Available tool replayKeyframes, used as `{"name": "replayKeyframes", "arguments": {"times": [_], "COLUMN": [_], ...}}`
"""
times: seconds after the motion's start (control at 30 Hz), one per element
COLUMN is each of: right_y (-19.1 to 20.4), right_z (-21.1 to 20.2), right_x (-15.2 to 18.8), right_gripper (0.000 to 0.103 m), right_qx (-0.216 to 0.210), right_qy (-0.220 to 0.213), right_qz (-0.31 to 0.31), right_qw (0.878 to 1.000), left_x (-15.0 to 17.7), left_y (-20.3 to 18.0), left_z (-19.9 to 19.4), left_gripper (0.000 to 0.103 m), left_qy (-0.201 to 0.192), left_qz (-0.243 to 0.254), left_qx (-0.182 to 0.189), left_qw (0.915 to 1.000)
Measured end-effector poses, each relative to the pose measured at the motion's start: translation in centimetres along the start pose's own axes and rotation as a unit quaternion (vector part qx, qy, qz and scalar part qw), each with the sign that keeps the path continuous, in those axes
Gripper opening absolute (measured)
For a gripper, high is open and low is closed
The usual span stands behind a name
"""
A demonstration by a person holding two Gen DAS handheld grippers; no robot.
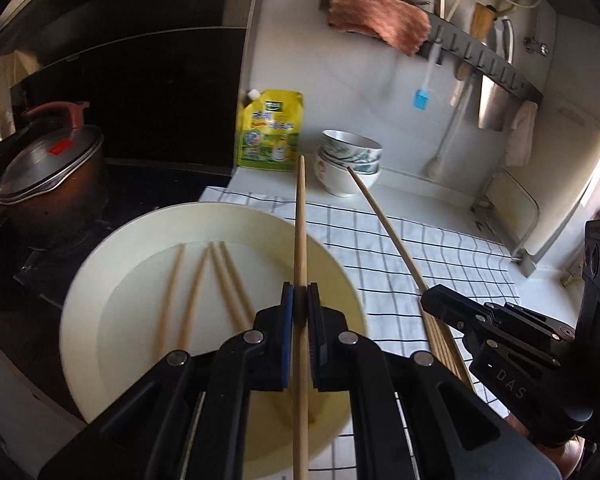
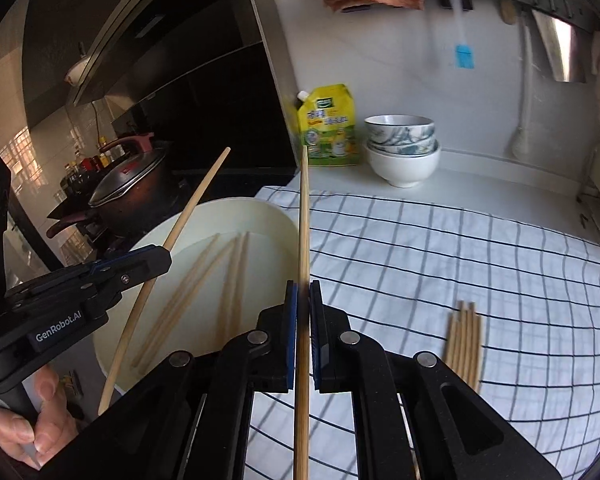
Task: Organize utensils
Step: 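Carry both chopsticks over the white basin and open both tools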
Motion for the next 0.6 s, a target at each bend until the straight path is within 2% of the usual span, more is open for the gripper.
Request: {"name": "replayKeyframes", "arguments": {"times": [0.17, 0.27, 0.43, 0.6], "right_y": [4.7, 6.4, 7.1, 7.0], "right_z": [4.4, 7.0, 10.3, 11.5], "right_x": [0.4, 1.0, 2.6, 3.4], "right_gripper": [0.006, 0.006, 0.006, 0.006], "right_qx": [-0.019, -0.017, 0.000, 0.012], "right_qy": [0.036, 0.063, 0.106, 0.120], "right_qz": [-0.022, -0.030, -0.032, -0.029], "right_qw": [0.999, 0.997, 0.994, 0.992], "left_x": [1.5, 2.6, 3.8, 4.1], "left_y": [5.1, 7.0, 8.6, 9.4], "left_z": [1.4, 2.7, 4.4, 5.7], "left_gripper": [0.008, 0.008, 0.008, 0.008], "left_qy": [0.019, 0.034, 0.051, 0.062], "left_qz": [-0.030, -0.043, -0.055, -0.061], "left_qx": [-0.022, -0.021, -0.018, -0.013], "left_qw": [0.9991, 0.9983, 0.9970, 0.9961]}}
Point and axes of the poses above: each gripper's, at about its wrist camera, not at the fingertips, and z roughly the way its jaws point, y to its left, x to its underside, the point moved 5 cm from there along z, roughly the way its jaws point, and after that the axes turned 12 degrees about z, right-handed, at the moved point
